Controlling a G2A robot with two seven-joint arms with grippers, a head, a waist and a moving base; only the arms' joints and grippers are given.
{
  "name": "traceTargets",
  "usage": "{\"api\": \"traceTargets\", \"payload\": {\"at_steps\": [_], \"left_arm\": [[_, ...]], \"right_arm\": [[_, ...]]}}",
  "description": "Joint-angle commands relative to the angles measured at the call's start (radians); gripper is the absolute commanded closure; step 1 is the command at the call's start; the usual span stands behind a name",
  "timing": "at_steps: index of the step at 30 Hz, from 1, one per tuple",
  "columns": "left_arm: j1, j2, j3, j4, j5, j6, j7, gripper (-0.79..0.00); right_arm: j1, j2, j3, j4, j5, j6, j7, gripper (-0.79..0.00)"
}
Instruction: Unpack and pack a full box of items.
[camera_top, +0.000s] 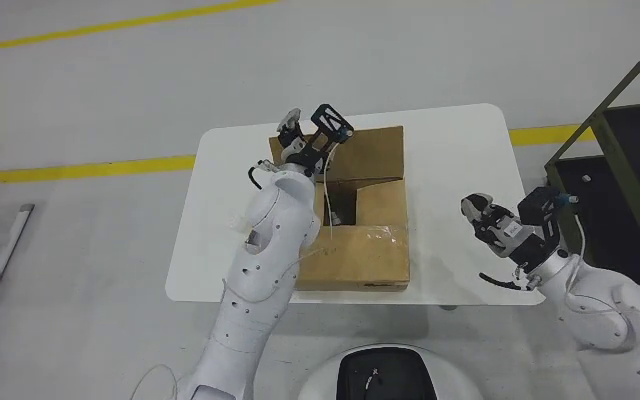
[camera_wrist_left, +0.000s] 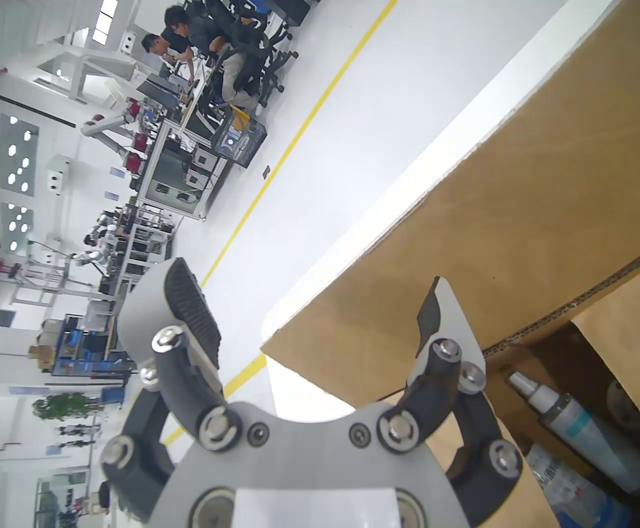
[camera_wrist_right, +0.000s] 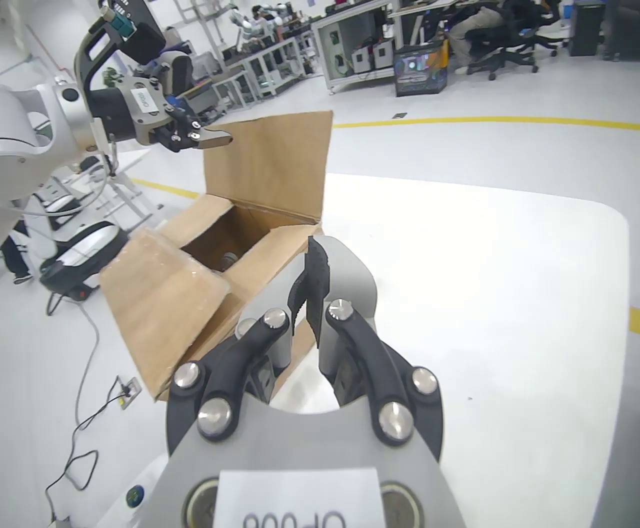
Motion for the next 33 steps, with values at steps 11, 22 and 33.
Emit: {"api": "traceTargets", "payload": {"at_steps": [11,22,33], "left_arm": [[0.241,0.047,-0.228,-0.334,-0.077,-0.189,-0.023,-0.785],[0.327,0.062,-0.269,-0.423,-0.032,-0.222,-0.055,-0.785],[0.327,0.062,-0.269,-0.423,-0.032,-0.222,-0.055,-0.785]], "right_arm": [[0.022,0.011,-0.019,0.005,-0.026,-0.118,0.068,0.000],[0.050,0.014,-0.079,0.037,0.198,-0.103,0.186,-0.089],[0.187,0.017,-0.181,0.111,0.355,0.018,0.376,-0.382]]}}
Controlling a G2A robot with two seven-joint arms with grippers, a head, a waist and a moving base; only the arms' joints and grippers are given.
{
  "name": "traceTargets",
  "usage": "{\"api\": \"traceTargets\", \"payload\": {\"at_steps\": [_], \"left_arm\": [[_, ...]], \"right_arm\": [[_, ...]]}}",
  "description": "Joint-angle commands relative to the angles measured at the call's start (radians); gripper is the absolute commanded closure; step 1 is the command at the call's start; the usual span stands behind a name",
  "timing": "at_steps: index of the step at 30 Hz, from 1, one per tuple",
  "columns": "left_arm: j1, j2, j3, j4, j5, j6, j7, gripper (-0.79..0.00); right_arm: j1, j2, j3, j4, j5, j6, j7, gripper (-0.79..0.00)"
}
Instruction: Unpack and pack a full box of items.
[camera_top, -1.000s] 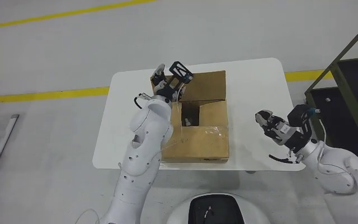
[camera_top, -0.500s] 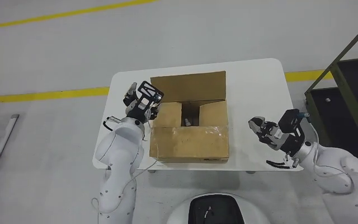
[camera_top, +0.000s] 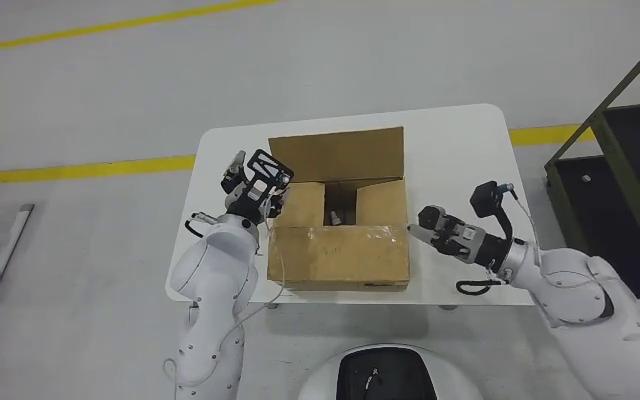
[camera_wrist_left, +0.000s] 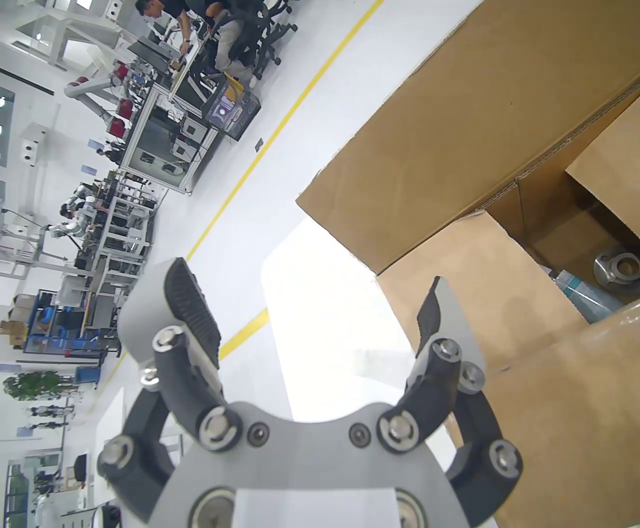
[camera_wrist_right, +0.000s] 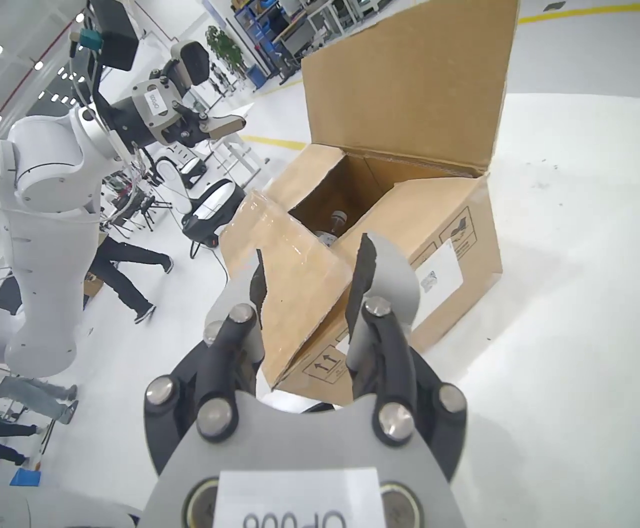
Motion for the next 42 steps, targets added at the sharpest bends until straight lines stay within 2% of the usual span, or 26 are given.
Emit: {"api": "traceTargets", "payload": {"at_steps": [1,18,23,34,37,38,39,40,42], "left_arm": [[0.000,0.000,0.000,0.000,0.000,0.000,0.000,-0.785],[0.000,0.000,0.000,0.000,0.000,0.000,0.000,-0.785],[0.000,0.000,0.000,0.000,0.000,0.000,0.000,-0.785],[0.000,0.000,0.000,0.000,0.000,0.000,0.000,-0.785],[0.000,0.000,0.000,0.000,0.000,0.000,0.000,-0.785],[0.000,0.000,0.000,0.000,0.000,0.000,0.000,-0.785],[0.000,0.000,0.000,0.000,0.000,0.000,0.000,-0.785],[0.000,0.000,0.000,0.000,0.000,0.000,0.000,-0.785],[0.000,0.000,0.000,0.000,0.000,0.000,0.000,-0.785]], "right_arm": [[0.025,-0.001,-0.020,0.027,-0.004,0.014,0.005,-0.376],[0.111,-0.003,-0.122,0.115,-0.048,0.018,-0.003,-0.336],[0.101,0.004,-0.112,0.095,0.026,-0.010,0.050,-0.317],[0.055,0.026,-0.080,0.043,0.067,-0.060,0.146,-0.283],[0.048,0.031,-0.079,0.020,0.040,-0.078,0.163,-0.219],[0.046,0.033,-0.079,0.010,0.021,-0.085,0.164,-0.154],[0.044,0.034,-0.080,0.002,0.003,-0.090,0.161,-0.040],[0.041,0.035,-0.079,-0.007,-0.017,-0.094,0.150,0.000],[0.032,0.037,-0.079,-0.027,-0.058,-0.107,0.119,0.000]]}}
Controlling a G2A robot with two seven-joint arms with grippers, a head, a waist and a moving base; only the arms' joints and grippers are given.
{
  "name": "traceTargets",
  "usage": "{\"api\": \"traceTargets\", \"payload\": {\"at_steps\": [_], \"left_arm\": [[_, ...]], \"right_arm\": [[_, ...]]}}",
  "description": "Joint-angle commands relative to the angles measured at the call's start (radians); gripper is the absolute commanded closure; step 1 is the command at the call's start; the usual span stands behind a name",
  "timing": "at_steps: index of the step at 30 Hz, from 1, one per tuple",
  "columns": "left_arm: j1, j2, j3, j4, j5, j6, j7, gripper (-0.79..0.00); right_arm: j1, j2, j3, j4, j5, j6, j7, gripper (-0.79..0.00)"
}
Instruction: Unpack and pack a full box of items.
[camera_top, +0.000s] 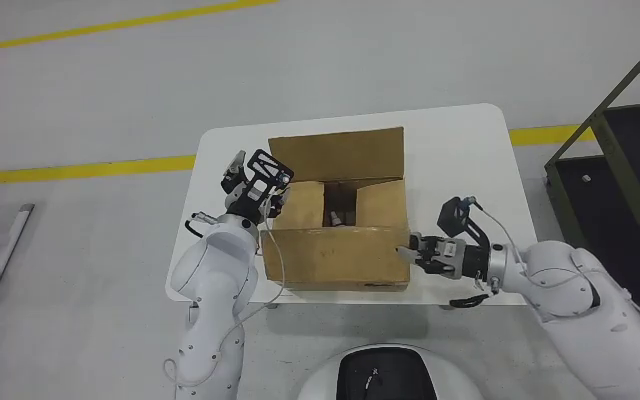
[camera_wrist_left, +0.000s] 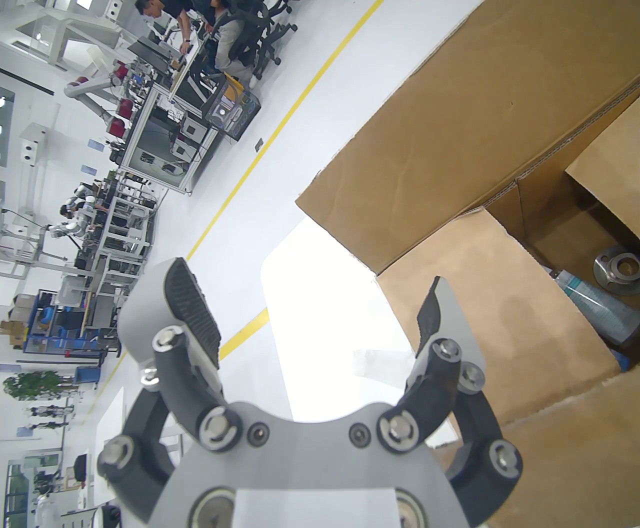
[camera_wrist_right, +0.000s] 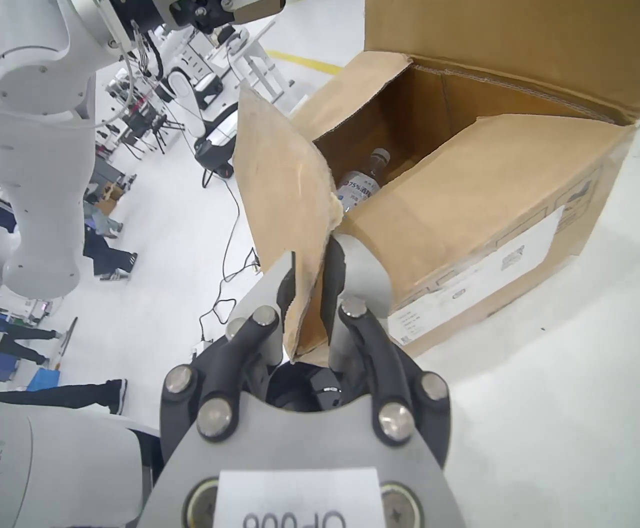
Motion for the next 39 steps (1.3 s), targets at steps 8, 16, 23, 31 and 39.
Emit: {"api": "traceTargets", "payload": {"at_steps": [8,16,23,31,39], "left_arm": [[-0.014,0.002,0.018,-0.011,-0.053,-0.028,0.027,-0.785],[-0.070,0.006,0.074,-0.005,-0.095,-0.184,-0.039,-0.785],[-0.087,0.013,0.110,-0.017,-0.115,-0.317,-0.094,-0.785],[-0.086,0.027,0.119,-0.044,-0.128,-0.465,-0.111,-0.785],[-0.087,0.042,0.134,-0.060,-0.180,-0.505,-0.117,-0.785]], "right_arm": [[-0.062,0.001,0.041,-0.099,-0.284,-0.066,-0.307,0.000],[-0.115,0.000,0.026,-0.151,-0.559,-0.061,-0.505,0.000],[-0.128,0.000,0.026,-0.142,-0.564,-0.035,-0.557,0.000],[-0.133,0.003,0.029,-0.133,-0.512,-0.028,-0.538,-0.022],[-0.146,0.004,0.059,-0.122,-0.360,0.012,-0.538,-0.785]]}}
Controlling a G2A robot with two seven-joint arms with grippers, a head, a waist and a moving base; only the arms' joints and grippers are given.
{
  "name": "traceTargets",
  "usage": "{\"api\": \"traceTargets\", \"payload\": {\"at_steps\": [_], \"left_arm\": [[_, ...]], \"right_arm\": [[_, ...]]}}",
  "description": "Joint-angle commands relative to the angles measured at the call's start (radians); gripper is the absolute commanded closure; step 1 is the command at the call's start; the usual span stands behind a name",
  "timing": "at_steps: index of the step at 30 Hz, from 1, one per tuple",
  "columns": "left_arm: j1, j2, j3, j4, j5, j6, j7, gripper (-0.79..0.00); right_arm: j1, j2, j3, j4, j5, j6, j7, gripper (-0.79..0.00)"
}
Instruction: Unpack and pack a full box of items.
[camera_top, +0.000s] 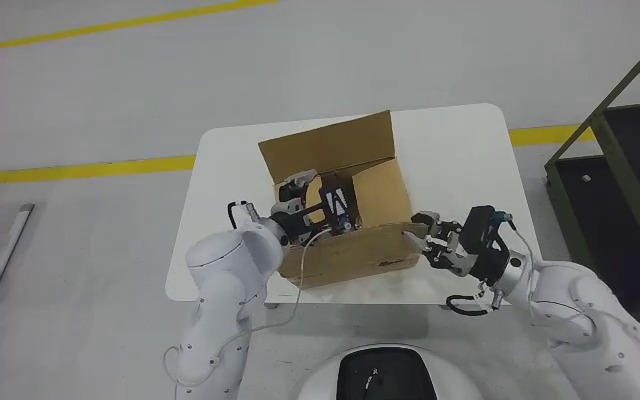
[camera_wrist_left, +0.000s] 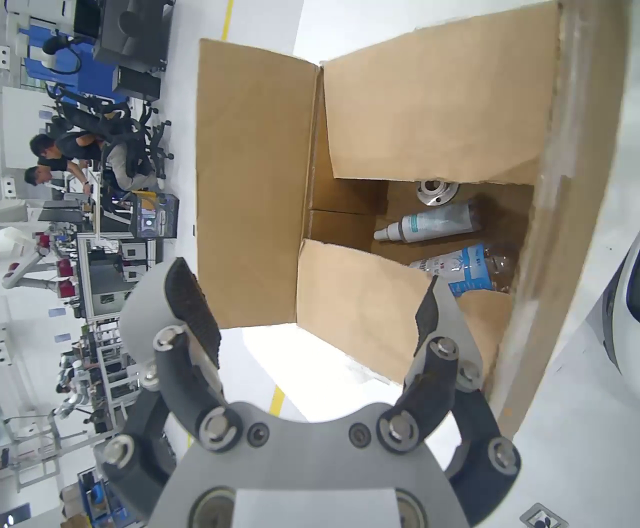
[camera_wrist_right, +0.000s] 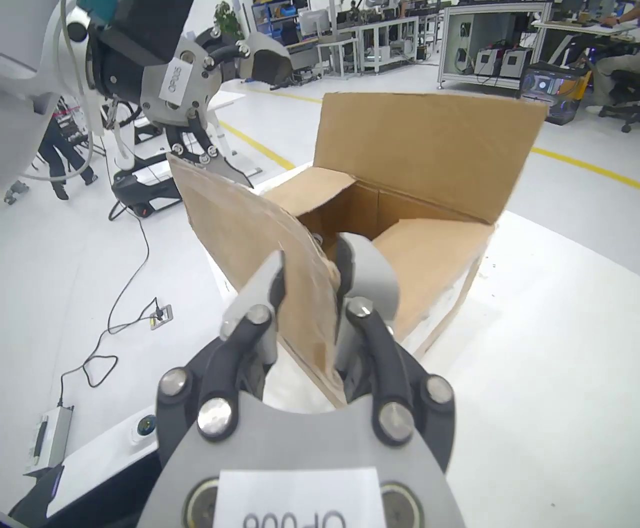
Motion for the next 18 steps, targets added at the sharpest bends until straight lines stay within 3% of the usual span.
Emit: {"api": "traceTargets", "payload": {"at_steps": [1,4,5,6,7,8,10,18], "left_arm": [[-0.003,0.006,0.003,-0.002,-0.005,0.000,0.000,-0.785],[-0.007,0.014,0.009,0.000,-0.008,0.000,0.000,-0.785],[-0.008,0.017,0.010,-0.002,-0.015,0.000,0.000,-0.785],[-0.008,0.019,0.011,-0.003,-0.019,0.000,0.000,-0.785],[-0.008,0.024,0.016,-0.008,-0.025,0.000,0.000,-0.785],[-0.008,0.029,0.019,-0.012,-0.029,0.000,0.001,-0.785],[-0.006,0.038,0.026,-0.024,-0.045,0.000,0.006,-0.785],[0.017,0.089,0.048,-0.073,-0.106,0.000,0.003,-0.785]], "right_arm": [[-0.003,0.001,0.018,0.005,0.090,0.017,0.011,-0.785],[0.004,0.002,0.047,0.000,0.208,0.035,0.032,-0.767],[0.008,0.003,0.057,-0.004,0.246,0.042,0.040,-0.539],[0.012,0.003,0.063,-0.007,0.268,0.042,0.044,-0.369],[0.018,0.004,0.073,-0.010,0.311,0.041,0.051,-0.274],[0.022,0.005,0.078,-0.011,0.338,0.041,0.062,0.000],[0.029,0.006,0.085,-0.013,0.407,0.042,0.078,0.000],[0.084,0.008,0.051,-0.006,0.405,0.138,0.187,0.000]]}}
